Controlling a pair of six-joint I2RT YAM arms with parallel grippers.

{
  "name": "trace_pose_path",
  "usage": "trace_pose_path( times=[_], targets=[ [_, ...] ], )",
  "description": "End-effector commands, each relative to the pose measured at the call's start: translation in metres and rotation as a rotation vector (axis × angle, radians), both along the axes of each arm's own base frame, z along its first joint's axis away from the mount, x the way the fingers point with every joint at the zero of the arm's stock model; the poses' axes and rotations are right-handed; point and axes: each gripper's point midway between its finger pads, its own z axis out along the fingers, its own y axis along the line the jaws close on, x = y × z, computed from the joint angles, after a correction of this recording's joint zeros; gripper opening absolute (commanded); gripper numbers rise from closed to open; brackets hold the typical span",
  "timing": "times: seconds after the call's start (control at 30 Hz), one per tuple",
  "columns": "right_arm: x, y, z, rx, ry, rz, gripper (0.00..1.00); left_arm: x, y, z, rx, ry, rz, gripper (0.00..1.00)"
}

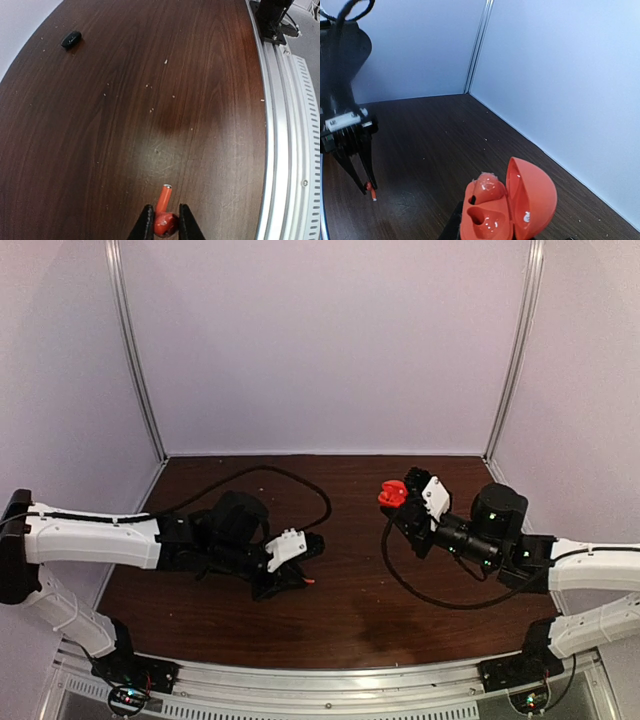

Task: Insert the wireless bluetooth earbuds into the charging case
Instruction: Place the right earbud at the center of the board.

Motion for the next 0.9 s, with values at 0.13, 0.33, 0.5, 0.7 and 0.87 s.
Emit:
trace_pose_path(
  times=[0.13,0.33,0.5,0.7,0.87],
  targets=[
    [-0.008,-0.002,0.001,0.076,0.063,0.052,0.00,0.022,-0.023,-0.042,-0.139,-0.045,0.075,0.08],
    [-0.008,-0.002,0.002,0.072,0.063,0.060,0.00,0.022,-0.032,-0.075,-0.187,-0.002,0.080,0.11],
    [-0.007,-0.005,0.003,0.076,0.064,0.056,0.00,0.023,-0.039,-0.090,-0.203,0.001,0.065,0.13],
    [-0.008,-0.006,0.004,0.077,0.064,0.056,0.00,0.020,-0.039,-0.106,-0.220,-0.004,0.054,0.18],
    [-0.008,-0.006,0.004,0.068,0.062,0.057,0.00,0.019,-0.040,-0.117,-0.226,0.003,0.050,0.21]
  ],
)
